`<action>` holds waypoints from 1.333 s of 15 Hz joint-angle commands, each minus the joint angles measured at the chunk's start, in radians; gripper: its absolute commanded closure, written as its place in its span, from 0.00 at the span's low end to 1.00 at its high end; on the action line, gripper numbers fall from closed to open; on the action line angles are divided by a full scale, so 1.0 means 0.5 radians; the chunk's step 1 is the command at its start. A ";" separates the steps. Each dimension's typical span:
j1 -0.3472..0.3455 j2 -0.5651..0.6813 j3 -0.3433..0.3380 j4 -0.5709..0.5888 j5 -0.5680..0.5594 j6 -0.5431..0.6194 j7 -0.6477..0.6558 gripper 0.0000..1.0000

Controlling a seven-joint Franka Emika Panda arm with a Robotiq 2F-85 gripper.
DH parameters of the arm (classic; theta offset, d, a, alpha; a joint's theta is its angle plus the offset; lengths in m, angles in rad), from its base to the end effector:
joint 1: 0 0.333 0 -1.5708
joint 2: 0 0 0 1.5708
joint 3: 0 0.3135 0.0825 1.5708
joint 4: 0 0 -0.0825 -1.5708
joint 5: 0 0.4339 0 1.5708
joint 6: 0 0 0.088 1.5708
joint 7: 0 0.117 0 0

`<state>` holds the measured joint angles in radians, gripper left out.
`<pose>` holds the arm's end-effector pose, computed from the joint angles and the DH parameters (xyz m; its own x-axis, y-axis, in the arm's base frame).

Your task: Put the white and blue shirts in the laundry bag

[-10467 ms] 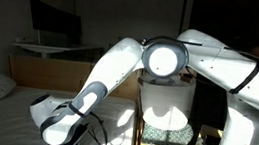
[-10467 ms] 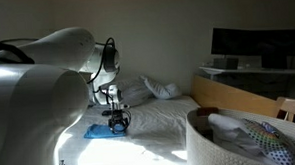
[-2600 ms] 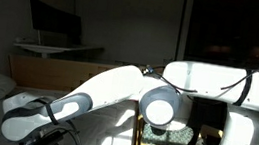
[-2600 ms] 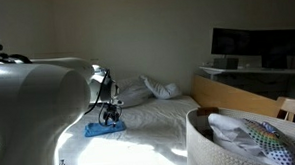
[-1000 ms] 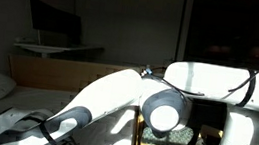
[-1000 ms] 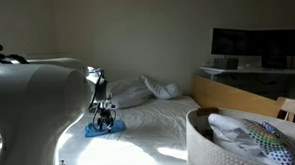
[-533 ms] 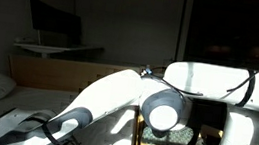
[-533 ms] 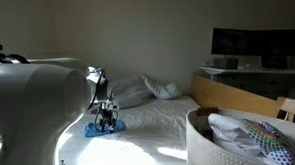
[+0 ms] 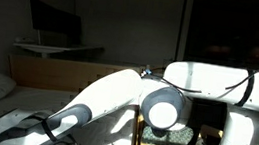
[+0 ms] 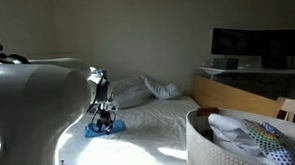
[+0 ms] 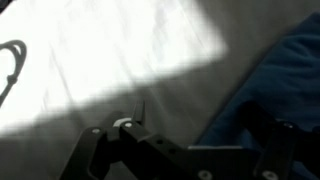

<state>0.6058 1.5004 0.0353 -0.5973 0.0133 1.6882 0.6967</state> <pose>0.6234 0.4508 -0.0162 0.9347 -0.1186 -0.3352 -0.0449 -0.9746 0.2195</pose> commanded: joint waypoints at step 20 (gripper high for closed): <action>-0.004 0.000 0.180 -0.509 0.263 1.467 0.025 0.00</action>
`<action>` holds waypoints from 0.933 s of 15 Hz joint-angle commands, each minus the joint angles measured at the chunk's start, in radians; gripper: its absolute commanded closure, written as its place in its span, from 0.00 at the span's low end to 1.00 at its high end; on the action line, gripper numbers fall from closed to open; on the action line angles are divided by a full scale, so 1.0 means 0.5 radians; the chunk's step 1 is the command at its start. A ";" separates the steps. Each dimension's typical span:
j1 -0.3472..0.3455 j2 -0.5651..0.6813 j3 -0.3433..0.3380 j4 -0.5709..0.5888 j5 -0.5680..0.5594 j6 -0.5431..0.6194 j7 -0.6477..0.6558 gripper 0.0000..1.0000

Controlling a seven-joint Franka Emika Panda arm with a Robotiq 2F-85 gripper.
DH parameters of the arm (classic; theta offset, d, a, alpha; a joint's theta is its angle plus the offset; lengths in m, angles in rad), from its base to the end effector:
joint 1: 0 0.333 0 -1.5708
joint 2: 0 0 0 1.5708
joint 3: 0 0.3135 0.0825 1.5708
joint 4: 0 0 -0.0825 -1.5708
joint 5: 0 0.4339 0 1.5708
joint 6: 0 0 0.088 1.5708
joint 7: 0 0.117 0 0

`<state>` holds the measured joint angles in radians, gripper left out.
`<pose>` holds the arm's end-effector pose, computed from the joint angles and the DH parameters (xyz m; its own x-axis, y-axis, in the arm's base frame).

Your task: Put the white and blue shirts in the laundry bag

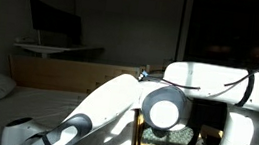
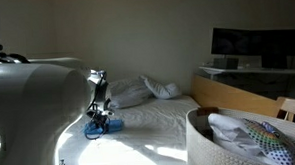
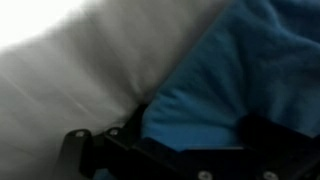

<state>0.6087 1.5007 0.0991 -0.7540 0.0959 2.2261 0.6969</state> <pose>0.6221 0.4917 -0.0543 0.9818 -0.1302 -0.1381 -0.1457 -0.9833 -0.1089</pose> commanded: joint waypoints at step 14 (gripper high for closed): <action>-0.126 -0.071 0.337 -0.733 0.091 1.399 -0.304 0.73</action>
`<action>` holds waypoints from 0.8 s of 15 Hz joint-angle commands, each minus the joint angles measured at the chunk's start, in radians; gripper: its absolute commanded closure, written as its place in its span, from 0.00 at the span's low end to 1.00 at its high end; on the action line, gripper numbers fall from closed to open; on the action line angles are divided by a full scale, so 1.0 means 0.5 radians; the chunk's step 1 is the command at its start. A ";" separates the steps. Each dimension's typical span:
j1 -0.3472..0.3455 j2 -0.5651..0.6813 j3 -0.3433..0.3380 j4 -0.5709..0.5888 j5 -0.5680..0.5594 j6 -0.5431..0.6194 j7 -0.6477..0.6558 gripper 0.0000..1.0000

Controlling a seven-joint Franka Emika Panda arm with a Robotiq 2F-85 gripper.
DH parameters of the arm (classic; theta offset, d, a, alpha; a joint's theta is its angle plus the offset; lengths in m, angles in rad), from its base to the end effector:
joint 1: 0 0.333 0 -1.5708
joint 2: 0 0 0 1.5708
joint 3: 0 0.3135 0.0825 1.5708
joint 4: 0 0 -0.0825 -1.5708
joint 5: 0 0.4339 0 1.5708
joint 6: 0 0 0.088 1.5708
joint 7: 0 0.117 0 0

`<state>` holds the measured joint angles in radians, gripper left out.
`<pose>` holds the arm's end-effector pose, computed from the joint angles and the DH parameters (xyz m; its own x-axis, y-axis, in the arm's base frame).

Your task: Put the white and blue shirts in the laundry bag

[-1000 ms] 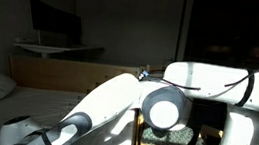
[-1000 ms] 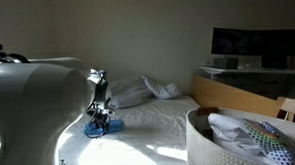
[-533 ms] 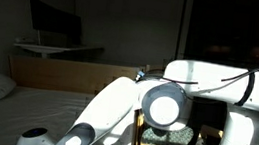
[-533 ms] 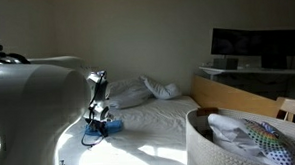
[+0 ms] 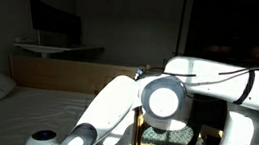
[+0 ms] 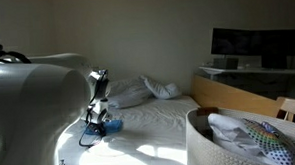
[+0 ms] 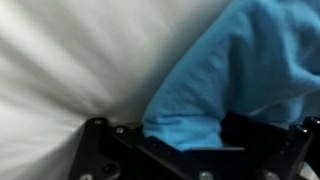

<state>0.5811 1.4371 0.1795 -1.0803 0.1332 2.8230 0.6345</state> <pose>0.5870 0.4907 -0.0889 0.9796 -0.1886 0.0689 -0.1514 -0.9192 -0.3636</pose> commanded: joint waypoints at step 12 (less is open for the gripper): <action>-0.736 0.028 1.221 -0.500 -0.147 0.459 -1.261 0.91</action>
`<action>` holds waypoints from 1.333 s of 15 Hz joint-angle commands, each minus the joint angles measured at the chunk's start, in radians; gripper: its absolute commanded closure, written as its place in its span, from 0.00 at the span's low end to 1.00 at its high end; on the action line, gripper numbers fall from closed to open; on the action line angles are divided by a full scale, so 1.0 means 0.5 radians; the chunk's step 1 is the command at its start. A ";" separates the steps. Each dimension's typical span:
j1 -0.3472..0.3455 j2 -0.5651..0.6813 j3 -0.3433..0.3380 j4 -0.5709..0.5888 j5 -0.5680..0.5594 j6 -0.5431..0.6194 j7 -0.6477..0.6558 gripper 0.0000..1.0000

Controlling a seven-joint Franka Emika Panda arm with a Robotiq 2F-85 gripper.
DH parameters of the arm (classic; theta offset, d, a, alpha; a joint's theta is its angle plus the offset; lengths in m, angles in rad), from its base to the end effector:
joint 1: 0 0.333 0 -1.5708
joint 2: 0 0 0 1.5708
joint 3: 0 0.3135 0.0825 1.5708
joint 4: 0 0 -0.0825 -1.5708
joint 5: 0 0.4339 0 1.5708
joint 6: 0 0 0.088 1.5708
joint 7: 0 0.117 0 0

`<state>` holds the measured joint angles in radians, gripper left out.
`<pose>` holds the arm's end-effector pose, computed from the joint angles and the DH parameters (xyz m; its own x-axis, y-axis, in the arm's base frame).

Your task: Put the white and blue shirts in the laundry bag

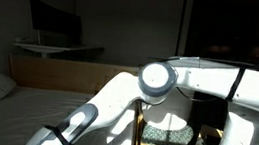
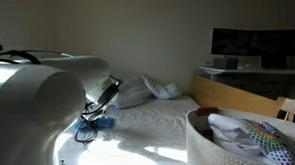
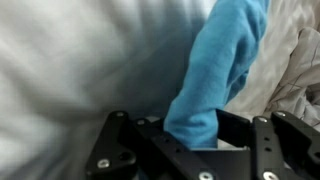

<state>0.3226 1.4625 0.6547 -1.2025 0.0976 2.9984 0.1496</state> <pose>0.5611 0.5363 -0.0354 0.9923 -0.0094 0.1233 0.0757 -0.7423 -0.6658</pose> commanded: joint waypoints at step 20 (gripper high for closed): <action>-0.612 -0.660 0.418 -0.723 -0.090 -0.650 -0.599 0.91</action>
<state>-0.0442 1.3160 0.9663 -1.5468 0.0292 2.7603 -0.2610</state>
